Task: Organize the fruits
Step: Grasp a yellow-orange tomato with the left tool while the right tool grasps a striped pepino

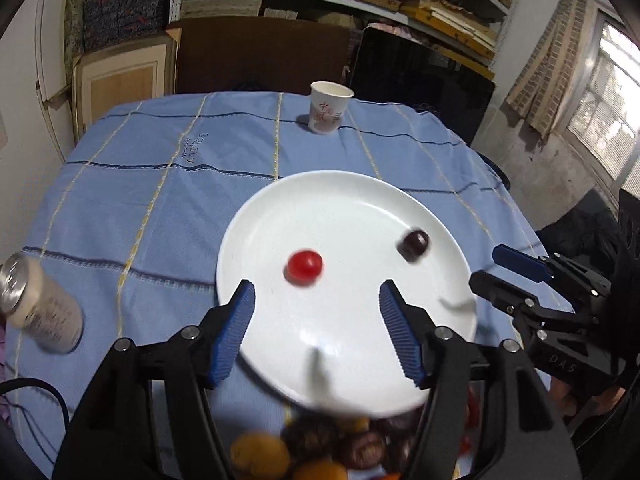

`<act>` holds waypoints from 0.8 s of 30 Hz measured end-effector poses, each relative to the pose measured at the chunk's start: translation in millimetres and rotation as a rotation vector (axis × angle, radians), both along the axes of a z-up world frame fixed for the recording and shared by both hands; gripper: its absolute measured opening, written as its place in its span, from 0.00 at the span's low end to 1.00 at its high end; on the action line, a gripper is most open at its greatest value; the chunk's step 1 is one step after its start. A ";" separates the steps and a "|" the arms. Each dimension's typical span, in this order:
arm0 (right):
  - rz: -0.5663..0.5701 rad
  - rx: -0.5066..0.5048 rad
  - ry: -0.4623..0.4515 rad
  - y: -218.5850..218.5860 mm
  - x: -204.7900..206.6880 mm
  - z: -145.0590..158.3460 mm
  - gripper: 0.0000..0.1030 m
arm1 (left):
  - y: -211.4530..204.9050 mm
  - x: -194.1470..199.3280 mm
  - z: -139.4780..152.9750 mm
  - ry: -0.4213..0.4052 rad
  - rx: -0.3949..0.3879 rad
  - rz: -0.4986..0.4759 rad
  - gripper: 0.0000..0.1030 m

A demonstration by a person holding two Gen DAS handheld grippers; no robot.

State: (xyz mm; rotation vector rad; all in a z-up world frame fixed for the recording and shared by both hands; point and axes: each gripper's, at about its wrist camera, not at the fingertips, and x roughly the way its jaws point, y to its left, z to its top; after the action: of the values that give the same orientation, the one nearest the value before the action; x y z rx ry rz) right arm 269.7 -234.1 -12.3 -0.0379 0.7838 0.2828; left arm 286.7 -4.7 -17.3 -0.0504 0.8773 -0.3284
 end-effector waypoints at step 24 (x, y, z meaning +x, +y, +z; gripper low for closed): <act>0.128 -0.095 0.071 70.8 -157.8 -71.6 0.55 | 40.8 -197.8 -61.6 0.003 0.078 -0.008 0.81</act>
State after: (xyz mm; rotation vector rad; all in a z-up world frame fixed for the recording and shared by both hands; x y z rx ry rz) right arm 111.9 -163.3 -83.9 -0.1687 0.8669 0.3694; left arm 88.9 36.1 -78.9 0.0251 0.8924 -0.3008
